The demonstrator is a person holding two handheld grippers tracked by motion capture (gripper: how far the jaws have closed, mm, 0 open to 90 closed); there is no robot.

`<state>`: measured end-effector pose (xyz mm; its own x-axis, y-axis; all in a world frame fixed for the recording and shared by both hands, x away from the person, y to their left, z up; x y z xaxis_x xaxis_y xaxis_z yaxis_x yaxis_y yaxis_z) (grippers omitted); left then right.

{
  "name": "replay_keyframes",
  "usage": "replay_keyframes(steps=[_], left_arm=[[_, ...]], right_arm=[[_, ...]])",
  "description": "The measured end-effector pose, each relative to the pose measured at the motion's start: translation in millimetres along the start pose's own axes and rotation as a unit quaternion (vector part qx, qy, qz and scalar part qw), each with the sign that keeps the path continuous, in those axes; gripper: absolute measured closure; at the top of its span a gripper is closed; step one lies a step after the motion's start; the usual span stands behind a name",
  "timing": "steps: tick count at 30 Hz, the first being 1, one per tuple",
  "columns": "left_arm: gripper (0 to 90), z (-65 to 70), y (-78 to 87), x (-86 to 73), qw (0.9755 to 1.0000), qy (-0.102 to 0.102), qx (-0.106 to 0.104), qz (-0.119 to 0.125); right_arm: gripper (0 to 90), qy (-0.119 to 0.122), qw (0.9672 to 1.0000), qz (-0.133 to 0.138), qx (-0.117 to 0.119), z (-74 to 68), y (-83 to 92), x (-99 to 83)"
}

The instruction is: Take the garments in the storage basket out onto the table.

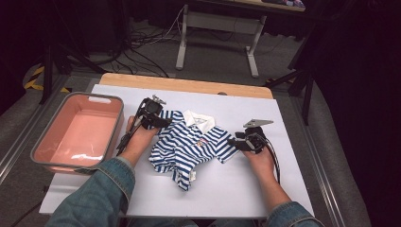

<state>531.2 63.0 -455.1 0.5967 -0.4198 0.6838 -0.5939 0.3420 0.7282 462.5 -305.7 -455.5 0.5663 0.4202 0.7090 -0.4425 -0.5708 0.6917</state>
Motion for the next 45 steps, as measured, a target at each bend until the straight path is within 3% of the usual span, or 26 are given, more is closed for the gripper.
replay_keyframes(steps=[4,7,11,14,18,22,27,37,45], left_arm=[[41.4,-4.9,-5.7,-2.2,0.9996,0.006,0.010,-0.026],[43.3,-6.5,-10.9,-3.6,0.9992,0.004,0.001,-0.040],[47.8,-1.6,-11.2,-2.3,0.9992,-0.005,-0.003,-0.040],[60.0,0.1,-10.6,-1.7,0.9991,-0.006,0.002,-0.043],[87.8,3.6,-8.9,-1.0,0.9986,-0.023,0.004,-0.048],[89.1,5.0,-7.8,-0.3,0.9984,-0.026,0.002,-0.049],[89.3,6.2,-4.1,1.3,0.9988,-0.028,0.001,-0.041],[89.3,2.3,22.3,15.0,0.9995,-0.030,0.002,0.009],[89.3,0.9,34.0,26.5,0.9989,-0.035,0.004,0.032]], right_arm=[[51.3,-0.002,0.9997,-0.019,-0.017,0.2,-3.8,-1.5],[56.9,0.012,0.9994,-0.023,-0.023,-3.3,-5.9,-0.8],[70.5,0.019,0.9994,-0.025,-0.012,-6.5,-7.9,0.9],[85.9,0.022,0.9993,-0.028,0.005,-8.0,-9.2,1.9],[87.8,0.027,0.9990,-0.036,0.001,-10.8,-9.9,4.2],[88.2,0.034,0.9988,-0.035,-0.006,-13.0,-8.8,4.7],[88.3,0.042,0.9990,-0.015,-0.008,-14.1,-1.1,9.0],[88.4,0.044,0.9989,0.012,-0.011,-12.7,14.8,20.5],[88.4,0.049,0.9984,0.025,-0.015,-10.1,24.3,34.1]])
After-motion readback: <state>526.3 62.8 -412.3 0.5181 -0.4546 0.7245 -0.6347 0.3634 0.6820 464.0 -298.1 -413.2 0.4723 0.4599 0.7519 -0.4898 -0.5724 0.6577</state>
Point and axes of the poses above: each handheld gripper's, and its own axes: y roughly backward along the jaws, x roughly out of its top, z roughly to its right, the point moved 1 cm from there along -y, roughly forward along the jaws, and after that the axes turned 8 degrees about x, right-handed, at the moved point
